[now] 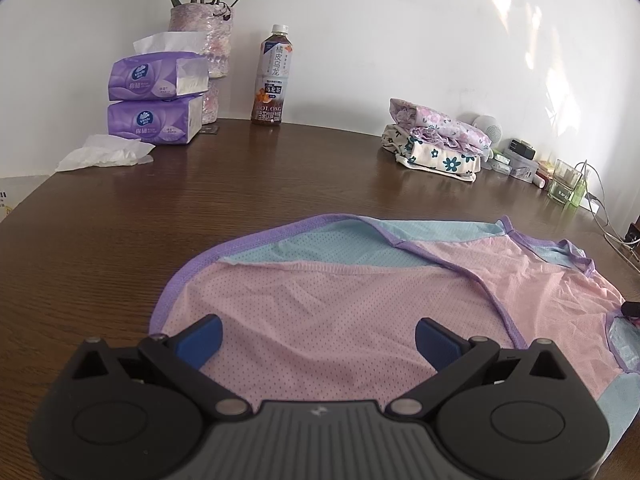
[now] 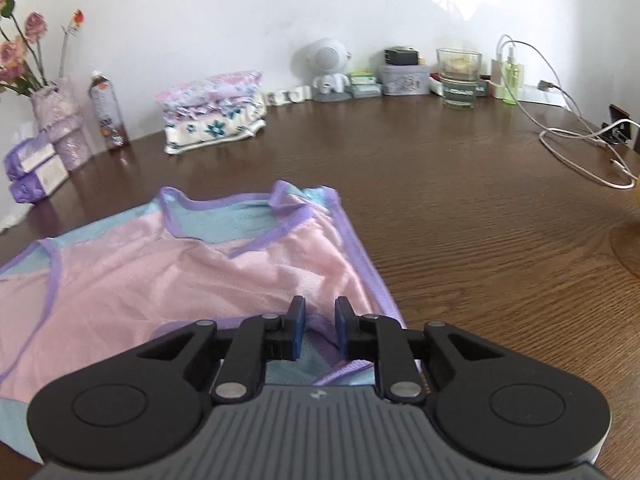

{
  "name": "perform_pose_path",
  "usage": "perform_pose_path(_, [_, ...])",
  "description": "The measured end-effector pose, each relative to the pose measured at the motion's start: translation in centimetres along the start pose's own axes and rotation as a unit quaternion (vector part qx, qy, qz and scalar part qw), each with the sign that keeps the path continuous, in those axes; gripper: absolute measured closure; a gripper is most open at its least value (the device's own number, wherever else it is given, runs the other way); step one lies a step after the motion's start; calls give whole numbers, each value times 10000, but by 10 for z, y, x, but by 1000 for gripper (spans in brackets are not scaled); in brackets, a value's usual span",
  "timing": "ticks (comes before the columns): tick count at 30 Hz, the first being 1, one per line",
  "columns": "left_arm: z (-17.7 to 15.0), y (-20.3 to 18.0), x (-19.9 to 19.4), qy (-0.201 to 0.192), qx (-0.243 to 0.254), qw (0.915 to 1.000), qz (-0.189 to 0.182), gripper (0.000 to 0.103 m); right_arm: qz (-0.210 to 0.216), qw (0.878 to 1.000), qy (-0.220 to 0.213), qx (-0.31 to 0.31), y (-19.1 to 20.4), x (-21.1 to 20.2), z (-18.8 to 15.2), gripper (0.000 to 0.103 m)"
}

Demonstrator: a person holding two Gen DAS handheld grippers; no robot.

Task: Fold clothes

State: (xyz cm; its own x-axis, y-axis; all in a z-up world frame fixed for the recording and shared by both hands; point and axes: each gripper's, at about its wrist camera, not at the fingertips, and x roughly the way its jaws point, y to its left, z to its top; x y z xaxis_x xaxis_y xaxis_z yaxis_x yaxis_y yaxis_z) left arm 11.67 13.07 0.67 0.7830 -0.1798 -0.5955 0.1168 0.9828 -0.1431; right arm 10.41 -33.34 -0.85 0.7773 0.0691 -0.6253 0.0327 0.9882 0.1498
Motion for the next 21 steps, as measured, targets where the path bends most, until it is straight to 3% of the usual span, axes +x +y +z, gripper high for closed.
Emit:
perform_pose_path(5, [0,-4,1,35,89,9999,92,0,411,9982,-318,-314,27,5,19,86])
perform_pose_path(13, [-1,-1,0,20,28,9999,150,0,99,9948,383,-938,54,65,44,87])
perform_pose_path(14, [-1,-1,-1,21,33,9999,155,0,9,9948,373,-949,53,66,46,99])
perform_pose_path(15, [-1,-2,0,28,52,9998,171,0,-77,9956,348,-862,50,67,47,103])
perform_pose_path(17, [-1,-3,0,41,88,9998,200,0,-130,9975,305,-625,42,68,49,103])
perform_pose_path(21, [-1,-2,0,33,66,9998,179,0,246,9987,187,-415,35,59,50,99])
